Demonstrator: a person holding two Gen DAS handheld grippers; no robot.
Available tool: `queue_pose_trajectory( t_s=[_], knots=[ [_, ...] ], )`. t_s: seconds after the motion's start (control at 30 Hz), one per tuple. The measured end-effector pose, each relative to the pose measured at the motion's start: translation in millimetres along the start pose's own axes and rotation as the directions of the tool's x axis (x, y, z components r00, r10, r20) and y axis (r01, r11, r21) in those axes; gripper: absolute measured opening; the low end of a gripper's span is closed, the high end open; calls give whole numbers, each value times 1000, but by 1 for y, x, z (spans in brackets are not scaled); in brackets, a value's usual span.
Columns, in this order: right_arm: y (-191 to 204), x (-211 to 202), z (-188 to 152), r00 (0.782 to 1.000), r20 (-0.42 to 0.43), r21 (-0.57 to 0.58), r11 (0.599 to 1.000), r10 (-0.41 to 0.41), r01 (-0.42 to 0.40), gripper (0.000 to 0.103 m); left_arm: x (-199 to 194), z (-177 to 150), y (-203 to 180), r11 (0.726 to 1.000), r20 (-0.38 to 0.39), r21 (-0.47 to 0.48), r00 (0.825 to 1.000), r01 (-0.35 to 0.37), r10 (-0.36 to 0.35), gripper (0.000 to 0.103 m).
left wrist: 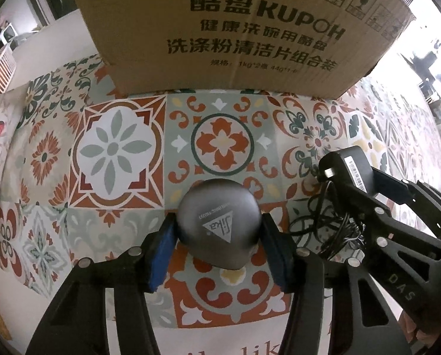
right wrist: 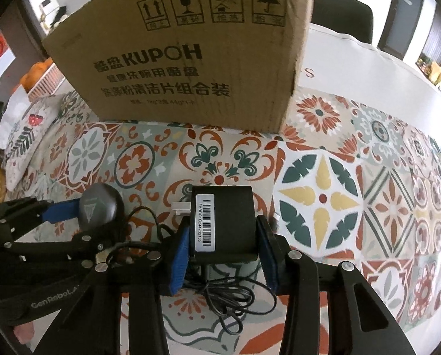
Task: Organize rigid objects
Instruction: 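Grasp the grey round device with the left tool while the right grasps the black charger, then lift and carry the grey device and black charger over the box with both tools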
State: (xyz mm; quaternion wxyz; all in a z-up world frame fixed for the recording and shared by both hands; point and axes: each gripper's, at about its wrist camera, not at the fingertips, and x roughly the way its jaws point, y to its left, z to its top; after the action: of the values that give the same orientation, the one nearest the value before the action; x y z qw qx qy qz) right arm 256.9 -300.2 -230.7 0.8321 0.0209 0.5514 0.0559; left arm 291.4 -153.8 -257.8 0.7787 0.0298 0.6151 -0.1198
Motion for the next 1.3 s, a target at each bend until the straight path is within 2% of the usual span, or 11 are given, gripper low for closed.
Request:
queue_pose_trajectory(
  t_s=[0.33, 0.73, 0.97, 1.3],
  knots=[
    [7, -21, -15, 1000, 22, 37, 999, -6, 5, 43, -30, -28, 9, 1000, 65, 5, 998, 4, -4, 55],
    [21, -67, -18, 994, 105, 51, 998, -31, 26, 43, -85, -40, 16, 1000, 170, 9, 985, 16, -18, 55],
    [29, -95, -15, 985, 164, 56, 998, -51, 43, 43, -121, -38, 21, 1000, 231, 20, 973, 21, -25, 55],
    [42, -135, -6, 962, 263, 62, 996, -76, 62, 43, -168, -35, 23, 999, 330, 46, 943, 25, -39, 55]
  ],
)
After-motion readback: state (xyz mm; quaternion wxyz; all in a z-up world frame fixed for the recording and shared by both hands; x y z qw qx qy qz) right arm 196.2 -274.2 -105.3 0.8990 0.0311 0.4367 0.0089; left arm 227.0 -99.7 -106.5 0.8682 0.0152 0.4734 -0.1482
